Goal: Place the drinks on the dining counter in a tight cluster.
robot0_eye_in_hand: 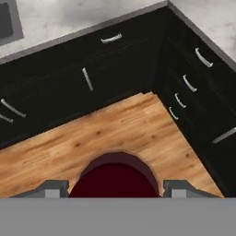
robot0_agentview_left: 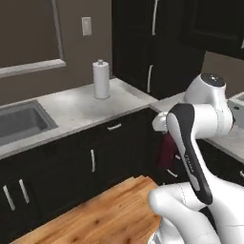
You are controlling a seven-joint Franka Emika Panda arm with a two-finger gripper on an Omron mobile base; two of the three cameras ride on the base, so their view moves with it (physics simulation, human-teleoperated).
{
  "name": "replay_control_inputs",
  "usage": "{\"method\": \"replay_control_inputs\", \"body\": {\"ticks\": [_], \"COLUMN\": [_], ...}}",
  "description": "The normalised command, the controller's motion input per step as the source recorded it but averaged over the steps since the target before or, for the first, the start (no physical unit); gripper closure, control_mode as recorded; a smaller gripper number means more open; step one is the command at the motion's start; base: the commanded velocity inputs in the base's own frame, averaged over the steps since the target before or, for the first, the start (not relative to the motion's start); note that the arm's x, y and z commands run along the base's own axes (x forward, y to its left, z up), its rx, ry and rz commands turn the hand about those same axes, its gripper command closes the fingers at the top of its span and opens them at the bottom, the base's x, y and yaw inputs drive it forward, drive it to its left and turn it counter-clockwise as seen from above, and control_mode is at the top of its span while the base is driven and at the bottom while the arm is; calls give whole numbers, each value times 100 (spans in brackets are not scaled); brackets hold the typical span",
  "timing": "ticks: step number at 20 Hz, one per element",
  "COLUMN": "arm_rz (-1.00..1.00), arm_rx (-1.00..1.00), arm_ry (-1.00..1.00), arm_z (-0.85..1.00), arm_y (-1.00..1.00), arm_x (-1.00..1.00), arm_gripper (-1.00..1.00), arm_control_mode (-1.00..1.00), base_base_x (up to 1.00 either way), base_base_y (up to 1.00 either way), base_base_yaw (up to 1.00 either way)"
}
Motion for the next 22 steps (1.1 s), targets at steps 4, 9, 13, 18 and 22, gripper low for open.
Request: {"method": "replay_control_inputs", "body": {"ticks": [4,9,13,18,22], "arm_rz": [0,0,0,0,0], "arm_rx": [0,0,0,0,0], "arm_ry": [0,0,0,0,0], "arm_z": [0,0,0,0,0], "arm_y": [0,0,0,0,0], "arm_x": [0,0,0,0,0], "arm_gripper": [100,100,100,100,100], "arm_control_mode": [100,100,100,100,100], "base_base_x": [-14,-7,27,53,65], "base_base_y": [82,100,100,100,100], "base_base_yaw": [88,78,43,16,1]}}
